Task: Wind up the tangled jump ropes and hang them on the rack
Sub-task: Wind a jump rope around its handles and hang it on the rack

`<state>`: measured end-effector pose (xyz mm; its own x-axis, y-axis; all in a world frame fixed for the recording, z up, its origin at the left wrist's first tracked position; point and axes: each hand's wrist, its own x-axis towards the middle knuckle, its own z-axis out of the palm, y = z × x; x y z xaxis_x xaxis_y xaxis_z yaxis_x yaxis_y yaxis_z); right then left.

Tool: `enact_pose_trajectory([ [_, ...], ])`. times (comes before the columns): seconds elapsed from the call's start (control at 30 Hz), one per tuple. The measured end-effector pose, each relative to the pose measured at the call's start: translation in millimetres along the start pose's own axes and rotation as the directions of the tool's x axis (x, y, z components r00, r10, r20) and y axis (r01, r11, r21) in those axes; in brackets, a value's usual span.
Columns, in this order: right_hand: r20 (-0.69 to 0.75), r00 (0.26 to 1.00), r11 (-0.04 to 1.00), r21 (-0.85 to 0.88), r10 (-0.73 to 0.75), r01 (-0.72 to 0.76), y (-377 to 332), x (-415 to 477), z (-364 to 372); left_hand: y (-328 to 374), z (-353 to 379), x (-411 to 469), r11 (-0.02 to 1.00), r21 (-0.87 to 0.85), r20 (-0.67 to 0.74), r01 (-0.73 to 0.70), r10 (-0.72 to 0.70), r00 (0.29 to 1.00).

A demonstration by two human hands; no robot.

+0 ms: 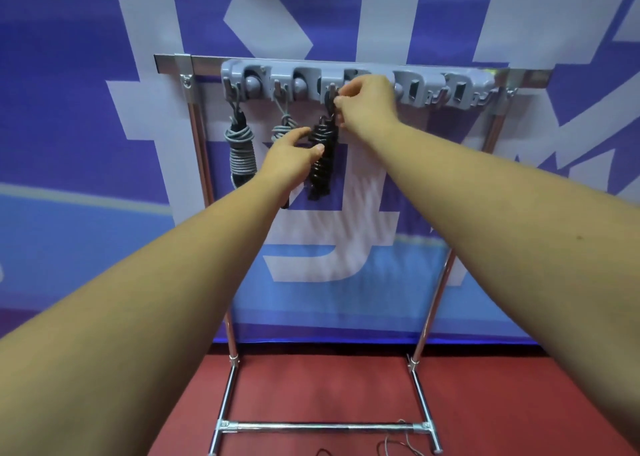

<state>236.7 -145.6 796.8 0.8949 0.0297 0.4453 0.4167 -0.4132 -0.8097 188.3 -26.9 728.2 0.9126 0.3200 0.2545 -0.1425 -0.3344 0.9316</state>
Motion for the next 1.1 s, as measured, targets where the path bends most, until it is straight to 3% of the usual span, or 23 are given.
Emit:
enact_pose_trajectory([
  [0.07, 0.009, 0.999, 0.98, -0.193, -0.05, 0.051, 10.0, -23.1, -5.5, -9.8, -1.2, -10.7, 0.999, 0.027, 0.012, 0.019, -0.02, 1.0],
  [0.13, 0.064, 0.997, 0.968, -0.245, -0.046, 0.061, 31.4, -49.7, -10.0, -26.0, -3.6, -23.7, 0.996, 0.066, 0.045, 0.054, -0.057, 0.997],
  [0.27, 0.233, 0.967, 0.937, -0.35, 0.104, -0.017, 106.3, -104.5, -1.2, -73.7, -5.5, -56.6, 0.957, 0.26, 0.085, 0.127, -0.153, 0.985],
  [0.47, 0.35, 0.878, 0.853, -0.51, 0.327, -0.114, 228.3, -215.9, 31.2, -173.6, 10.4, -135.4, 0.824, 0.53, 0.186, 0.199, -0.342, 0.921],
  [0.77, 0.491, 0.695, 0.793, -0.577, 0.526, -0.194, 384.8, -369.6, 91.9, -363.9, 45.4, -252.2, 0.685, 0.638, 0.255, 0.351, -0.618, 0.744],
  [0.97, 0.574, 0.551, 0.753, -0.637, 0.606, -0.164, 454.6, -439.9, 125.0, -469.4, 65.7, -310.4, 0.605, 0.711, 0.323, 0.359, -0.734, 0.597],
  [1.1, 0.659, 0.44, 0.766, -0.631, 0.61, -0.118, 492.2, -485.6, 146.2, -521.5, 81.6, -340.2, 0.595, 0.754, 0.396, 0.278, -0.749, 0.532],
])
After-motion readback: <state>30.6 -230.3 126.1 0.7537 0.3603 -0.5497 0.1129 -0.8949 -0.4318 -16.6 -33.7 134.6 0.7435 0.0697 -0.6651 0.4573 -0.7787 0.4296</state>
